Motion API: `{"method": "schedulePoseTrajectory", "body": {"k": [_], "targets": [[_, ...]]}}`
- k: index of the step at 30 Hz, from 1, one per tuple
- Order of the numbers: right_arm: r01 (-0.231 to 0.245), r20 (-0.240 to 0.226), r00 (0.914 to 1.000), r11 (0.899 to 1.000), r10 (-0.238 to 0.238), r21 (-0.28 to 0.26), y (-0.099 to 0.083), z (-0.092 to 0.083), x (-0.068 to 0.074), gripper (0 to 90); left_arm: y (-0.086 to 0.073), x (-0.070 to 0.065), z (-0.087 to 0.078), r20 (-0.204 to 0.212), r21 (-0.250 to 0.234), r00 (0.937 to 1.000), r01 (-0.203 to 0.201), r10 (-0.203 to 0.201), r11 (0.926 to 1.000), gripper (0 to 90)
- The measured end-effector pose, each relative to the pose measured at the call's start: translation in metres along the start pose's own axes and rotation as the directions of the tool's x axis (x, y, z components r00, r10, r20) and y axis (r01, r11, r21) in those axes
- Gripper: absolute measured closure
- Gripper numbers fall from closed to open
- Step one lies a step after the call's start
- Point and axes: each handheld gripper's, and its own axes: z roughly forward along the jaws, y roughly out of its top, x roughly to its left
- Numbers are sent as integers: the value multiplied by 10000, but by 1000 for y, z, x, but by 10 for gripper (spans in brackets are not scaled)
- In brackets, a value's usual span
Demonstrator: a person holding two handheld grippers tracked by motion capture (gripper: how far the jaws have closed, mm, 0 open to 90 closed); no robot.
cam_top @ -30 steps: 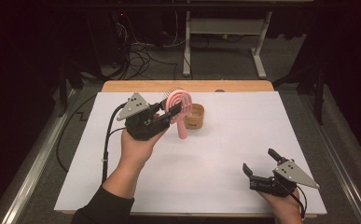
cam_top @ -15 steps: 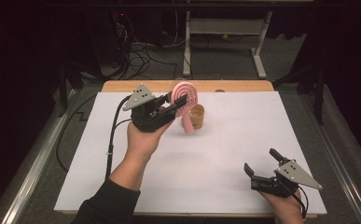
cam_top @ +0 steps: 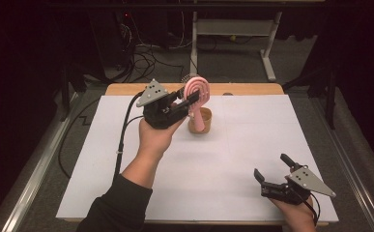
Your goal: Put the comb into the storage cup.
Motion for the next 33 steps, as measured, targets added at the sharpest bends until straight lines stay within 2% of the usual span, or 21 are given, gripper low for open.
{"method": "schedulePoseTrajectory", "body": {"k": [10, 14, 20, 33], "targets": [[91, -121, 9999, 10000, -91, 21, 0, 3, 1, 3, 2, 8, 11, -130, -102, 9999, 86, -87, 9999, 632], [107, -158, 9998, 9999, -107, 5, 0, 4, 2, 2, 3, 15, 17, 53, -234, 9991, 429, -428, 9988, 633], [104, -187, 9998, 9999, -105, -30, 0, 4, 3, 3, 3, 18, 24, -205, -246, 9993, 321, -326, 9992, 633], [15, -165, 9999, 9999, -16, -105, 1, 2, 2, 3, 6, 19, 38, -388, -167, 9991, 142, -149, 9998, 633]]}}
